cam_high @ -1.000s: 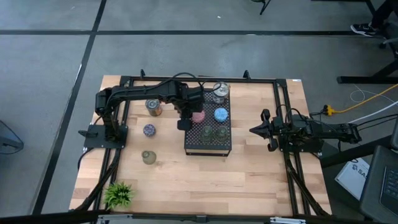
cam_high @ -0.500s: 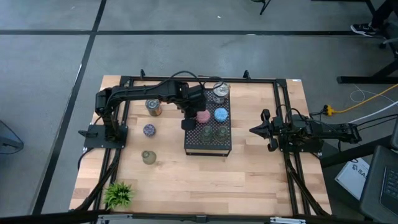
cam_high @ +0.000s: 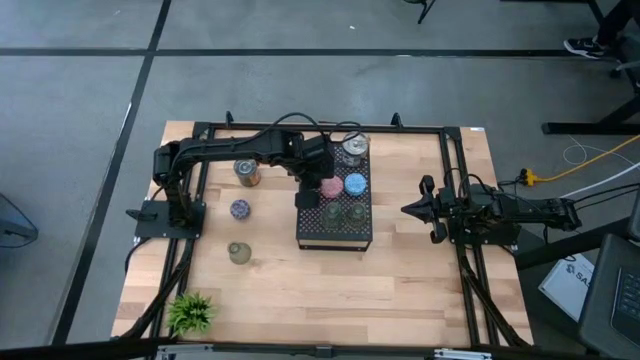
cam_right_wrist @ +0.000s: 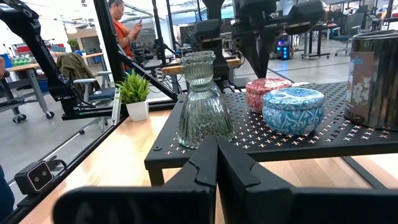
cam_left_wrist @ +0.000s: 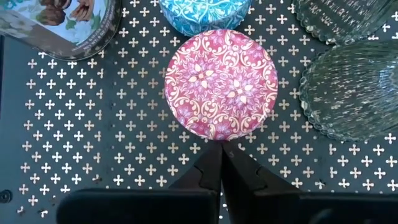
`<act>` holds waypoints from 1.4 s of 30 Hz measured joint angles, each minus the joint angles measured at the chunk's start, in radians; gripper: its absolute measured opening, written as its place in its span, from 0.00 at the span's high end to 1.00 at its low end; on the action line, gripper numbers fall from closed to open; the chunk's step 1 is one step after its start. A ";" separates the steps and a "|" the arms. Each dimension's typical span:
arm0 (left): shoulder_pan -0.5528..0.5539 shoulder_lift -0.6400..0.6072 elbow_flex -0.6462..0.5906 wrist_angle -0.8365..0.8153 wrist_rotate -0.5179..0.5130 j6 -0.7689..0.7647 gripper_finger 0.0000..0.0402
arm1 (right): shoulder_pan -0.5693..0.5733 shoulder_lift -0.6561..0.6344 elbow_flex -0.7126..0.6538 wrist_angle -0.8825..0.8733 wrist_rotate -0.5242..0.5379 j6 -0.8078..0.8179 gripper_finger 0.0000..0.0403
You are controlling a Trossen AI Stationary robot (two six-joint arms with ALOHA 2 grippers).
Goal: Pick & Place candle stick holders
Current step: Put the patterned pink scented candle on the shelf aligned with the other patterned blue scented candle
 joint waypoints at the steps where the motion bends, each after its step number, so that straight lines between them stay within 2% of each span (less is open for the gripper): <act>1: 0.000 0.000 0.000 0.000 0.000 0.000 0.99 | 0.000 0.000 0.000 0.000 0.000 0.000 0.99; 10: 0.000 0.000 0.000 -0.023 0.000 -0.025 0.99 | 0.000 0.000 0.000 0.000 0.000 0.000 0.99; 16: -0.001 0.000 0.000 -0.031 0.054 -0.046 0.99 | 0.000 0.000 0.000 0.000 0.000 0.000 0.99; 21: -0.007 0.002 0.000 -0.030 0.055 -0.078 1.00 | 0.000 0.000 0.000 0.000 0.000 0.000 0.99; 42: -0.014 0.022 0.000 0.058 0.056 -0.113 1.00 | 0.000 0.000 0.000 0.000 0.000 0.000 0.99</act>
